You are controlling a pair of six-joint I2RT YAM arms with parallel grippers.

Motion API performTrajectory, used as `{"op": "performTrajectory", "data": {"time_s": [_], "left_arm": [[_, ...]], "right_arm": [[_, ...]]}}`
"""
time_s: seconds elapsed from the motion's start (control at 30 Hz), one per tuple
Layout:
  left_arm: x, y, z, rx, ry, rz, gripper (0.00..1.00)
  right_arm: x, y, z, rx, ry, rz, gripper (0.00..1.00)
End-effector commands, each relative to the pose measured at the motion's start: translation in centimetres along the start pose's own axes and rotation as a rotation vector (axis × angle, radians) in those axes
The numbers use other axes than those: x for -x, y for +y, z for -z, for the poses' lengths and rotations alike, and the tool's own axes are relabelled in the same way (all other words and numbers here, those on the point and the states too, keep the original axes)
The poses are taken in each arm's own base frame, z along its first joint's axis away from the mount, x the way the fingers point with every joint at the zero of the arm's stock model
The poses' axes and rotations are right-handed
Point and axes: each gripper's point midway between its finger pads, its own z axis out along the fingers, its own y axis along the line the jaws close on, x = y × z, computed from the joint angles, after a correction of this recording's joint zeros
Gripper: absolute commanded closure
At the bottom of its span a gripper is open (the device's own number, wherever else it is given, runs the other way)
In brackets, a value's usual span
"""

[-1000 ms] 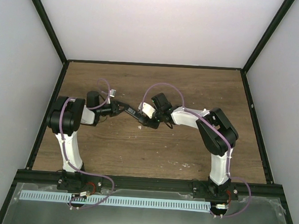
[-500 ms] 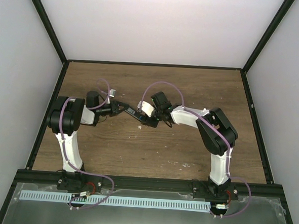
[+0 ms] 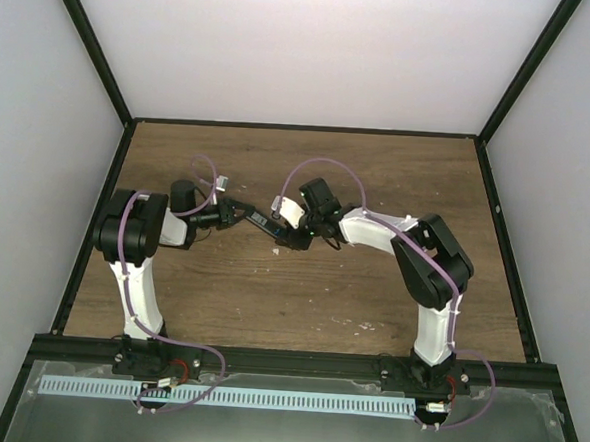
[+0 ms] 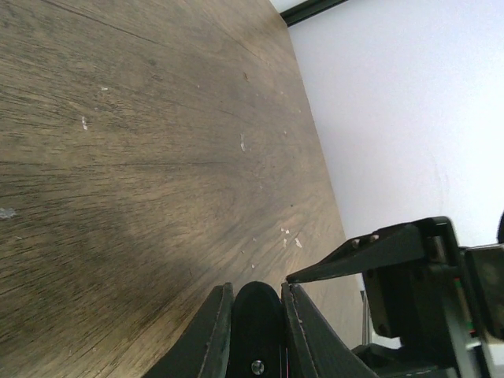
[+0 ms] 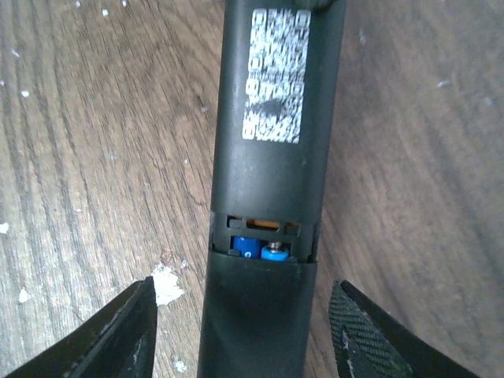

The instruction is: Load the batteries into the remote control

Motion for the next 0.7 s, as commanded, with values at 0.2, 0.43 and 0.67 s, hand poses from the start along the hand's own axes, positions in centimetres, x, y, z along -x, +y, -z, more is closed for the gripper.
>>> {"op": "performTrajectory", "data": {"time_s": [0.2, 0.43, 0.67], "left_arm": [[0.1, 0.6, 0.1, 0.001, -0.013, -0.028, 1.0], [0.2, 0.7, 0.0, 0.0, -0.015, -0.025, 1.0], [0.1, 0.7, 0.0, -0.001, -0.012, -0.022, 1.0]], "right_arm": [[1.7, -1.8, 3.9, -0.038, -0.094, -0.07, 0.48], [-0.3, -1.5, 3.5, 0.007, -0.065, -0.14, 0.57], [-0.2, -1.3, 2.4, 0.05, -0.067, -0.151, 0.63]]}}
